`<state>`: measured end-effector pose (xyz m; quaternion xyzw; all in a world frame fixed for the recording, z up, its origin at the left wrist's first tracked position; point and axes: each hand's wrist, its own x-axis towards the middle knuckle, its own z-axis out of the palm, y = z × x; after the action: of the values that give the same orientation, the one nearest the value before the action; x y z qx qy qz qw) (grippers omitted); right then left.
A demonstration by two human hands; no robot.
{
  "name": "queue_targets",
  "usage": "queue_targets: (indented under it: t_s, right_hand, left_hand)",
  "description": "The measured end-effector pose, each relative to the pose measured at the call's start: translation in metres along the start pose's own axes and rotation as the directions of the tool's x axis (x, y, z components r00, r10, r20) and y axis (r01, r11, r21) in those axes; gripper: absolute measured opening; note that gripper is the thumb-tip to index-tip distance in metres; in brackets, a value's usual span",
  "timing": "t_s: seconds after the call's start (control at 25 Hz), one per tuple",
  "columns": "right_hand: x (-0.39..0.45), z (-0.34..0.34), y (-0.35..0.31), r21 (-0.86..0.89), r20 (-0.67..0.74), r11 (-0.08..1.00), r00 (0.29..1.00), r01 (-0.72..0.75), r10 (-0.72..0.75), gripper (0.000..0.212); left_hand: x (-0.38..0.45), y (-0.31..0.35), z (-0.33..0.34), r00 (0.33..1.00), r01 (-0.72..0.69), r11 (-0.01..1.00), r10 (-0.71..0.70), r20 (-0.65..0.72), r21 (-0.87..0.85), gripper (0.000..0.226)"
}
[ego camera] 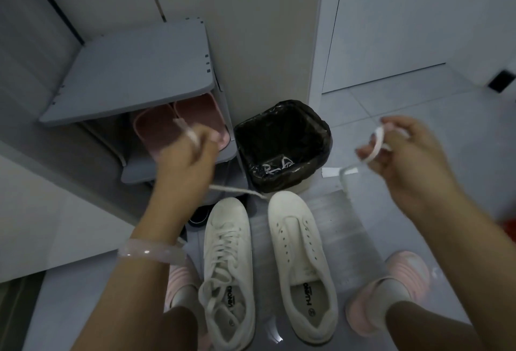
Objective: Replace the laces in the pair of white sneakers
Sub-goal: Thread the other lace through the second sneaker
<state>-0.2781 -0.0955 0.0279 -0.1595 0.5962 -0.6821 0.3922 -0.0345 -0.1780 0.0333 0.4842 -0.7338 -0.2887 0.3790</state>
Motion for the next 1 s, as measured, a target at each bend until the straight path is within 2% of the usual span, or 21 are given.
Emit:
queue_targets:
  t_s: [0.04, 0.12, 0.16, 0.2, 0.24, 0.36, 0.48, 0.56, 0.6, 0.68, 0.72, 0.8, 0.88, 0.92, 1.0]
  right_hand:
    - [-0.004, 0.005, 0.009, -0.127, 0.035, 0.990, 0.997, -0.067, 0.072, 0.012]
    - [-0.009, 0.013, 0.030, -0.359, 0.087, 0.917, 0.971, -0.177, 0.222, 0.008]
    - [-0.011, 0.015, 0.039, -0.435, 0.104, 0.875, 0.954, -0.211, 0.282, 0.010]
    - [-0.013, 0.016, 0.047, -0.484, 0.127, 0.842, 0.934, -0.236, 0.334, 0.014]
    - [-0.014, 0.015, 0.053, -0.533, 0.151, 0.809, 0.914, -0.246, 0.377, 0.016]
    - [-0.011, 0.005, 0.069, -0.740, 0.179, 0.650, 0.881, -0.173, 0.438, 0.018]
    - [-0.008, -0.009, 0.089, -0.934, 0.161, 0.356, 0.847, -0.036, 0.506, 0.025]
    - [-0.010, -0.015, 0.099, -0.983, 0.132, 0.181, 0.793, 0.028, 0.595, 0.026]
    - [-0.011, -0.016, 0.099, -0.988, 0.120, 0.155, 0.762, 0.026, 0.636, 0.025]
    - [-0.010, -0.015, 0.095, -0.985, 0.125, 0.172, 0.736, 0.012, 0.666, 0.022]
    - [-0.008, -0.015, 0.092, -0.978, 0.140, 0.209, 0.750, 0.003, 0.647, 0.020]
    - [-0.001, -0.014, 0.090, -0.918, 0.176, 0.389, 0.803, -0.074, 0.570, 0.013]
    - [0.005, -0.013, 0.092, -0.810, 0.227, 0.579, 0.857, -0.098, 0.463, 0.008]
    - [0.007, -0.013, 0.095, -0.795, 0.259, 0.604, 0.870, -0.054, 0.419, 0.008]
    - [0.009, -0.013, 0.105, -0.808, 0.319, 0.588, 0.862, 0.031, 0.393, 0.008]
  left_hand:
    - [-0.003, -0.003, 0.011, 0.975, 0.035, 0.992, -0.061, 0.215, 0.125, 0.023]
    - [-0.011, -0.013, 0.036, 0.815, -0.005, 0.950, -0.178, 0.551, 0.313, 0.025]
    - [-0.016, -0.016, 0.048, 0.734, -0.045, 0.932, -0.213, 0.645, 0.360, 0.026]
    - [-0.022, -0.019, 0.058, 0.683, -0.081, 0.915, -0.238, 0.691, 0.395, 0.027]
    - [-0.027, -0.022, 0.066, 0.663, -0.107, 0.897, -0.258, 0.703, 0.430, 0.028]
    - [-0.046, -0.028, 0.085, 0.670, -0.088, 0.852, -0.332, 0.664, 0.516, 0.040]
    - [-0.059, -0.032, 0.099, 0.681, -0.036, 0.824, -0.394, 0.618, 0.565, 0.055]
    - [-0.061, -0.035, 0.107, 0.731, -0.046, 0.832, -0.348, 0.587, 0.552, 0.047]
    - [-0.061, -0.036, 0.111, 0.760, -0.040, 0.846, -0.319, 0.566, 0.532, 0.038]
    - [-0.062, -0.041, 0.119, 0.783, 0.039, 0.892, -0.307, 0.541, 0.449, 0.019]
    - [-0.063, -0.043, 0.123, 0.774, 0.083, 0.907, -0.319, 0.547, 0.412, 0.019]
    - [-0.060, -0.045, 0.130, 0.749, 0.181, 0.916, -0.364, 0.553, 0.359, 0.022]
    - [-0.057, -0.045, 0.134, 0.734, 0.298, 0.899, -0.430, 0.526, 0.321, 0.038]
    - [-0.056, -0.044, 0.135, 0.720, 0.349, 0.883, -0.466, 0.513, 0.313, 0.044]
    - [-0.057, -0.043, 0.140, 0.695, 0.404, 0.860, -0.510, 0.507, 0.312, 0.039]
